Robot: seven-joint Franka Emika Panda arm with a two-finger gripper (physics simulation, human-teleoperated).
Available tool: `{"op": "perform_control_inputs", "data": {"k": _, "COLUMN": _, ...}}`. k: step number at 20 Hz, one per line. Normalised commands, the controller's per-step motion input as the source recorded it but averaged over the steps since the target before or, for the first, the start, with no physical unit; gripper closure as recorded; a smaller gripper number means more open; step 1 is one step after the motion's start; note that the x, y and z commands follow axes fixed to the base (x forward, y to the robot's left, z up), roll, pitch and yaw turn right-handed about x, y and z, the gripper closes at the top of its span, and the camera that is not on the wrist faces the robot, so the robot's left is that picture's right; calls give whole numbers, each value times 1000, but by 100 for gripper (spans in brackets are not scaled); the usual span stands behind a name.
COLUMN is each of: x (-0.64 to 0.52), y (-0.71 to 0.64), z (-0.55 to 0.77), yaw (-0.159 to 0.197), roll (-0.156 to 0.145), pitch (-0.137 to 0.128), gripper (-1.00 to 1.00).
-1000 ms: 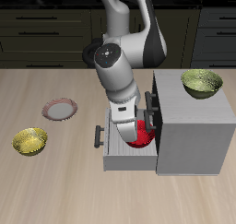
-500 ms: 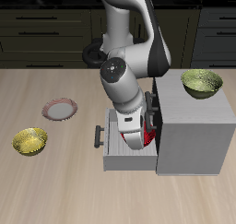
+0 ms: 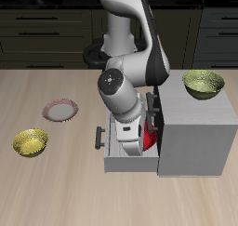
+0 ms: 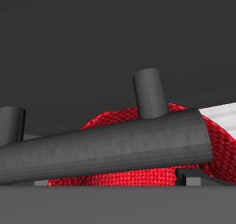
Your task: Place the red bowl on the plate
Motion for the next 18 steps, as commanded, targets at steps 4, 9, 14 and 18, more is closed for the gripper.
{"op": "perform_control_inputs", "data": {"k": 4, "x": -30, "y": 175, "z": -350, "yaw": -110, "roll": 6, "pitch": 121, "gripper": -100}}
{"op": "perform_control_inputs", "data": {"k": 9, "x": -58, "y": 69, "z": -160, "yaw": -29, "roll": 16, "pitch": 29, "gripper": 100}}
{"op": "perform_control_inputs", "data": {"k": 14, "x": -17, "y": -2, "z": 77, "yaw": -9, "roll": 9, "pitch": -3, "gripper": 100}}
{"op": "perform_control_inputs", "data": {"k": 18, "x": -26, "y": -4, "z": 102, "yaw": -4, "roll": 5, "pitch": 0, "gripper": 100}}
